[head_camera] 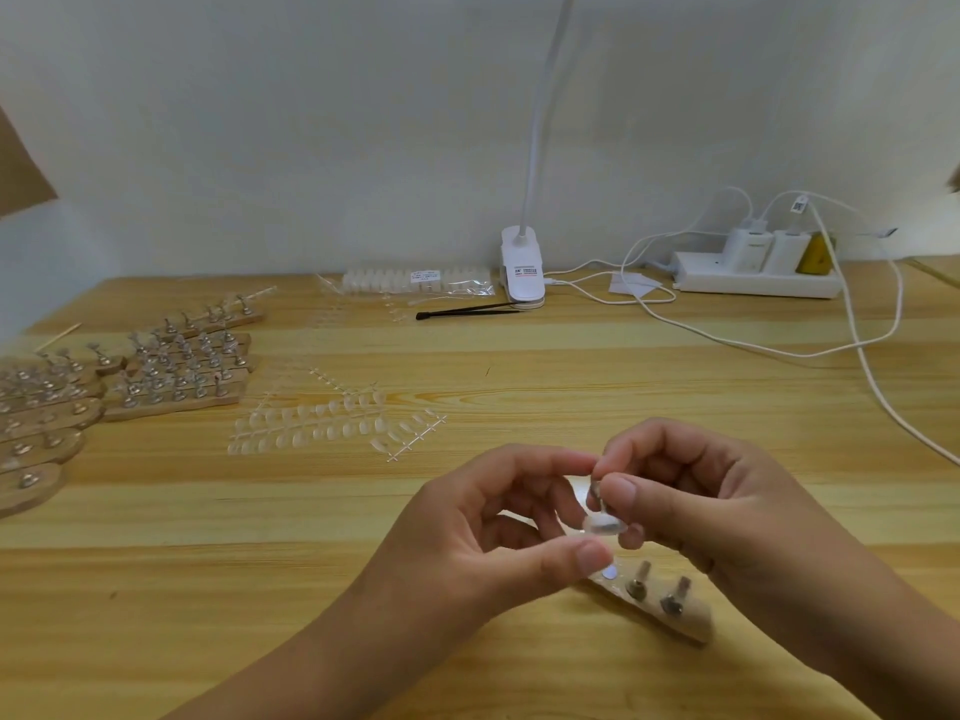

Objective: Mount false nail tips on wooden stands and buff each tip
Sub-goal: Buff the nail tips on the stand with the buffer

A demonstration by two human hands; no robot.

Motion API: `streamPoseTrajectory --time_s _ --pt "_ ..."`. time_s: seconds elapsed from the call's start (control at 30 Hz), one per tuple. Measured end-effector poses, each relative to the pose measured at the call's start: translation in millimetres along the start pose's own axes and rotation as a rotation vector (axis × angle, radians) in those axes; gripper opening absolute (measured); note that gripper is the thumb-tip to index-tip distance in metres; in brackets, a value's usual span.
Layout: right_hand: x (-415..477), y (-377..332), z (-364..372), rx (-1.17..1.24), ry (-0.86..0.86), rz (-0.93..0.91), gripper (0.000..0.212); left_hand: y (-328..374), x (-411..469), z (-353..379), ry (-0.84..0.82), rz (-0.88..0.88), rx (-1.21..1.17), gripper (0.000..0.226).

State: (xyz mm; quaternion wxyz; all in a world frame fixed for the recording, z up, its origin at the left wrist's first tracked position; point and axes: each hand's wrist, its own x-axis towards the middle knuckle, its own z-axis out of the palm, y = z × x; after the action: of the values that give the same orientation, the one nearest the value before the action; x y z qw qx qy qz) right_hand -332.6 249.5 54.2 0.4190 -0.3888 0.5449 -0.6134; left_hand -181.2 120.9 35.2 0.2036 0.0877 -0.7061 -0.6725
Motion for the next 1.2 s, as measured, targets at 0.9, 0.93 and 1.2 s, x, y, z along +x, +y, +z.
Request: streamPoseTrajectory --time_s 0.9,0.93,1.2 --pt "24 7 -67 -1.173 0.142 -0.123 0.041 3 3 -7 0.149 -0.106 -0.120 0.032" --pt "25 12 -69 -1.203 0.078 -0.067 0.037 3 2 -7 0.157 -0.106 -0.117 0.032" --pt "15 0 -40 -0.460 0.028 -0.173 0.020 5 1 -8 0.221 -0.066 -0.009 0.032"
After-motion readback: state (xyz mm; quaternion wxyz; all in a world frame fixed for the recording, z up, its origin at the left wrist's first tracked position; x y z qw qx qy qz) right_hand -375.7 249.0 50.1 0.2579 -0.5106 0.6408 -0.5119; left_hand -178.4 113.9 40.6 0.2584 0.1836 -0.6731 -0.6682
